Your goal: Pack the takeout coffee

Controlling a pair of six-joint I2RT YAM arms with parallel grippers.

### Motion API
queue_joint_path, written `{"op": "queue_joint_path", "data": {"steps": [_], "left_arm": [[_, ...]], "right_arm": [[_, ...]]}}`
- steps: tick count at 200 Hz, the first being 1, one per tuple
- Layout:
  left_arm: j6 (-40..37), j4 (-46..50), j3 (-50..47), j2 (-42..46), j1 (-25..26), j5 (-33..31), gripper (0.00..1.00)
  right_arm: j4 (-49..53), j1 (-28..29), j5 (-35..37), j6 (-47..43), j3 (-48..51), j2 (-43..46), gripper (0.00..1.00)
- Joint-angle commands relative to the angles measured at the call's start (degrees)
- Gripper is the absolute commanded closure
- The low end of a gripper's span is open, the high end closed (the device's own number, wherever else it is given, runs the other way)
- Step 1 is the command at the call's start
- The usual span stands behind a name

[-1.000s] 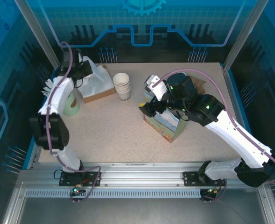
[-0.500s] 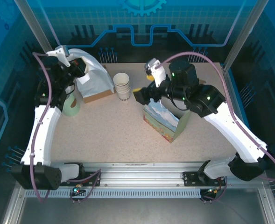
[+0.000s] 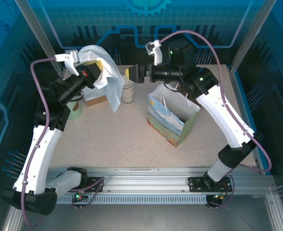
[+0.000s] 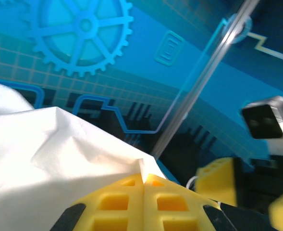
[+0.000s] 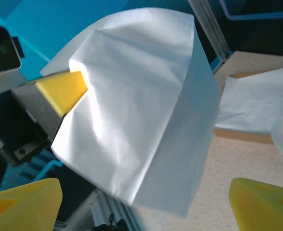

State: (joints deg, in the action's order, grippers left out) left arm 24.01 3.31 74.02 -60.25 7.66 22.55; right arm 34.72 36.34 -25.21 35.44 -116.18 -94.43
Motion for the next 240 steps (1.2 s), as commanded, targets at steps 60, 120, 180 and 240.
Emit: {"op": "queue_joint_path", "data": {"steps": [60,120,180,240], "left_arm": [[2.5,-7.5,-2.2,1.2,4.3,0.6,1.00],[2.6,-8.6,-4.6,0.8,5.5,-1.8,1.00],[3.6,-10.0,-6.7,1.1,5.6,-2.6,1.00],[1.1,-6.0,-7.3,2.6,5.6,-6.9,1.00]], "right_arm": [[-29.4,-0.6,-9.9,29.9,19.0,2.7,0.11],[-45.9,1.2,-9.5,40.9,26.3,3.2,0.40],[-49.7,2.8,-9.8,43.2,23.9,-0.8,0.62],[-45.0,1.3,-6.4,38.3,25.2,1.4,0.85]]}}
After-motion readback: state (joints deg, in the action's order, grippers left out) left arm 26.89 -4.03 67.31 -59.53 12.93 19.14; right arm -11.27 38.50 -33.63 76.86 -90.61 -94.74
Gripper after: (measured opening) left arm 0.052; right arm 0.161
